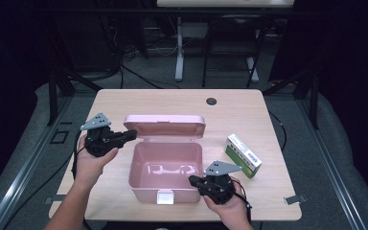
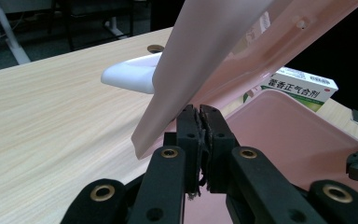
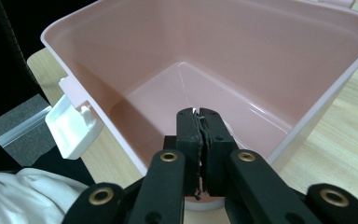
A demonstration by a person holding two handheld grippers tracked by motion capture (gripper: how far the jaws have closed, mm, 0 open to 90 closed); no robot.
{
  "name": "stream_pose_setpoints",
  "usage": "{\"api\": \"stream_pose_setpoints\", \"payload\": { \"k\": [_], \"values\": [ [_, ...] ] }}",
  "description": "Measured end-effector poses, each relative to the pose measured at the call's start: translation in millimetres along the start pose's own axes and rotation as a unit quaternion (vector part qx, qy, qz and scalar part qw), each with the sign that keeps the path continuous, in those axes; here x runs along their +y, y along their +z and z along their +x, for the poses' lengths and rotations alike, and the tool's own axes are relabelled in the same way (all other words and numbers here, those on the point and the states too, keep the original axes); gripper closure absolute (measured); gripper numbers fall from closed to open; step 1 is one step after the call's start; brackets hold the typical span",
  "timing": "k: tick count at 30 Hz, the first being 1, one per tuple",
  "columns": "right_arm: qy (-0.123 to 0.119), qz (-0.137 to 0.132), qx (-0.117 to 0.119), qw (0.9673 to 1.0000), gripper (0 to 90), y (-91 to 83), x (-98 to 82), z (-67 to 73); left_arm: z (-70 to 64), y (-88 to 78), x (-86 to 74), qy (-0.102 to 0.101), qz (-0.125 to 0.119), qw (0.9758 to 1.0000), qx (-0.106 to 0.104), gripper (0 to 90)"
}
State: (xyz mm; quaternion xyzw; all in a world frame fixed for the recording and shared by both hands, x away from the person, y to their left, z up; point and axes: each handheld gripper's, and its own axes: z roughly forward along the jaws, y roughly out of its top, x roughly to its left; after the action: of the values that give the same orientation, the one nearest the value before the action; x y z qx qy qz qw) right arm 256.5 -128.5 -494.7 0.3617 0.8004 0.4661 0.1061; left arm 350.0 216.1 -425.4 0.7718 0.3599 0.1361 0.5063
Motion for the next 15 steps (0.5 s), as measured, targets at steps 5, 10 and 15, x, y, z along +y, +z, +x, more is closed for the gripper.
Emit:
{"api": "stream_pose_setpoints", "payload": {
  "k": [5,10,15],
  "values": [
    [0.0,-0.001,-0.002,1.0,87.2,0.1,-0.1,0.5,2.1,1.8,-1.6,-0.003,-0.002,1.0,0.003,87.1],
    [-0.001,-0.001,-0.002,1.0,87.0,0.2,-0.1,0.6,3.8,2.9,-2.8,-0.006,0.0,1.0,0.005,87.0],
    [-0.001,0.0,-0.002,1.0,87.0,0.1,-0.1,0.5,5.8,4.7,-4.2,-0.007,0.0,1.0,0.006,87.0]
  ]
}}
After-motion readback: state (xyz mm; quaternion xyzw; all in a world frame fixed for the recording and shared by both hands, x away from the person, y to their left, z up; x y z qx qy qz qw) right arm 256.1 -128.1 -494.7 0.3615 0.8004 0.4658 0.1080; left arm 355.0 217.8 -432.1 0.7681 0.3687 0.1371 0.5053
